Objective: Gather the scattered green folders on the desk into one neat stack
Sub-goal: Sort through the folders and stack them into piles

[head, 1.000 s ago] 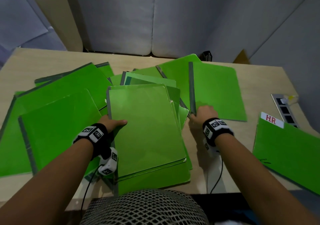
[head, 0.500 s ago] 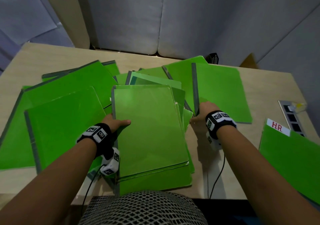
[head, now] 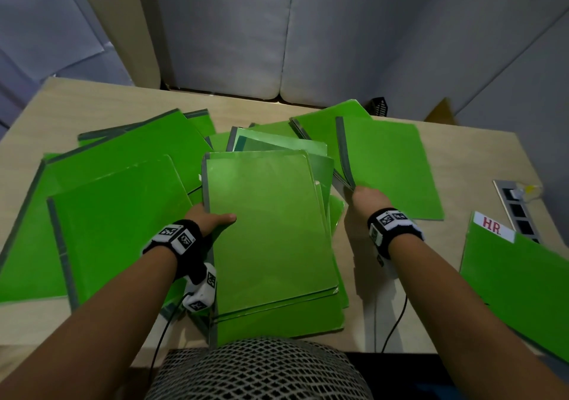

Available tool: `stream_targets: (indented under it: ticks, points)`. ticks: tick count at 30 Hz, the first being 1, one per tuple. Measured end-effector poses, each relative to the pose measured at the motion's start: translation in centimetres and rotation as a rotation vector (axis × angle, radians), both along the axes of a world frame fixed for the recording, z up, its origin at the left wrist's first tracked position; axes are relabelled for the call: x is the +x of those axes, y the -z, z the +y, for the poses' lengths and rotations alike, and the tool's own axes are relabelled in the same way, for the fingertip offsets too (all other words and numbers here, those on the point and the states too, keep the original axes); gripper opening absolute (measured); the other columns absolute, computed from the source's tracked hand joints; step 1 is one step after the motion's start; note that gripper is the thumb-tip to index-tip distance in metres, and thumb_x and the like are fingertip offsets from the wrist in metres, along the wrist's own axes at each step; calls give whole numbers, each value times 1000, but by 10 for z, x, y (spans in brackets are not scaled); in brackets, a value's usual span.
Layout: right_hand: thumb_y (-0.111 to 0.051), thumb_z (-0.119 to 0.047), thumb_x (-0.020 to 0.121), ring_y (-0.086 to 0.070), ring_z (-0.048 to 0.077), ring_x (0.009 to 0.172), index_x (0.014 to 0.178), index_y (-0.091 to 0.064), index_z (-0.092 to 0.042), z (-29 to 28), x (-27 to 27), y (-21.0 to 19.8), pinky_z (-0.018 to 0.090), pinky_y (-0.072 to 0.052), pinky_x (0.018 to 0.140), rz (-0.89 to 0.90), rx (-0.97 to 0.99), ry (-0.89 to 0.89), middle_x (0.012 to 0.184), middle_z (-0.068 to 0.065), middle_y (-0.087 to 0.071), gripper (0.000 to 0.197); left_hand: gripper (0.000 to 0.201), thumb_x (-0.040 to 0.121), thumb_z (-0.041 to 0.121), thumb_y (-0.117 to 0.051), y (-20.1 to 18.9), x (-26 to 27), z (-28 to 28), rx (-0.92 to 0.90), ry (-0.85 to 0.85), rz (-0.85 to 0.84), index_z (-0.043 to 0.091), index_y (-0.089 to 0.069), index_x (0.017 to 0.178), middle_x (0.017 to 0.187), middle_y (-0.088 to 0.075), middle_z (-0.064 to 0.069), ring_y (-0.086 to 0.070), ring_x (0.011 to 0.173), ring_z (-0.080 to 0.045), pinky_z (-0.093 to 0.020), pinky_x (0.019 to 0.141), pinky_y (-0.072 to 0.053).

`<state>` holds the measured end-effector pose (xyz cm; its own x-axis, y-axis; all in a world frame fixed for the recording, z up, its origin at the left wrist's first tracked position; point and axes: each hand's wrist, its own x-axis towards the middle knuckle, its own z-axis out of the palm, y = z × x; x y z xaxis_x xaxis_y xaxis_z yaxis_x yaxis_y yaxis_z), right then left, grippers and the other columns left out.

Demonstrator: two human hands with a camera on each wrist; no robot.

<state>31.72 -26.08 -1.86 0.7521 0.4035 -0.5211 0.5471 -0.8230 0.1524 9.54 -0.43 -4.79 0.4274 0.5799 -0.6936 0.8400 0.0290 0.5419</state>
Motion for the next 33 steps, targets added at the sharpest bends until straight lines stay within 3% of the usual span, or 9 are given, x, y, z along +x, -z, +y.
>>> stream_targets:
  ticks: [8, 12, 16, 21, 23, 27, 29, 31, 33]
  points:
    - [-41, 5, 95, -60, 43, 111, 122, -47, 11, -28, 24, -35, 46, -47, 87, -145, 61, 72, 121, 31, -59, 28, 79, 76, 36, -78, 0, 0, -4, 20, 8, 6, -3, -43, 135, 126, -57, -22, -58, 110, -38, -41, 85, -51]
    - [-47, -2, 94, -59, 41, 110, 121, -50, 8, -22, 24, -64, 42, -47, 84, -148, 122, 98, 121, 30, -58, 28, 83, 74, 36, -79, -4, 2, -5, 31, -8, 8, -4, -42, 136, 128, -56, -22, -58, 111, -38, -43, 87, -52]
    - [-48, -9, 97, -63, 32, 96, 115, -58, 1, 1, -22, -75, 33, -45, 72, 5, 71, -51, 114, 20, -65, 23, 84, 72, 39, -80, -6, 5, -6, 42, -3, 19, -4, -44, 134, 124, -58, -22, -59, 108, -38, -39, 80, -53]
    - [-45, -8, 99, -65, 33, 107, 123, -57, 4, 34, -116, -40, 36, -52, 87, 172, -63, -265, 118, 17, -65, 30, 91, 68, 44, -81, -5, 3, -8, 40, -12, 15, -2, -42, 136, 125, -58, -22, -60, 108, -39, -43, 82, -55]
    - [-46, -16, 100, -66, 30, 99, 121, -59, 2, 40, -134, -29, 37, -54, 84, 210, -83, -268, 112, 14, -66, 31, 91, 69, 43, -81, -5, 3, -9, 41, -17, 8, -1, -40, 137, 126, -57, -23, -59, 109, -40, -44, 83, -55]
    - [-43, -64, 91, -60, 20, 70, 97, -59, -8, 44, -122, -25, 32, -55, 65, 120, -12, -79, 79, 4, -58, 59, 92, 69, 42, -82, -4, 2, -9, 38, -28, -5, -1, -39, 138, 128, -56, -23, -58, 111, -40, -47, 88, -54]
    - [-43, -74, 84, -63, 31, 99, 128, -47, -8, 50, -110, -17, 42, -57, 78, 50, 104, 61, 111, 13, -61, 79, 93, 68, 43, -82, -4, 1, -8, 36, -24, -8, -1, -40, 138, 128, -56, -23, -59, 111, -40, -48, 89, -54]
    - [-49, -77, 78, -34, 46, 136, 151, -16, -13, 57, -104, -3, 59, -45, 98, 70, 150, 175, 153, 23, -26, 102, 93, 68, 43, -82, -4, 1, -8, 37, -15, -11, -1, -40, 138, 128, -56, -23, -59, 110, -40, -48, 89, -54]
    - [-55, -75, 76, -9, 52, 143, 155, 1, -17, 65, -102, 9, 65, -35, 105, 136, 158, 271, 161, 21, 2, 113, 92, 69, 42, -82, -3, 1, -8, 36, -10, -19, 0, -39, 139, 128, -56, -23, -59, 110, -39, -48, 89, -53]
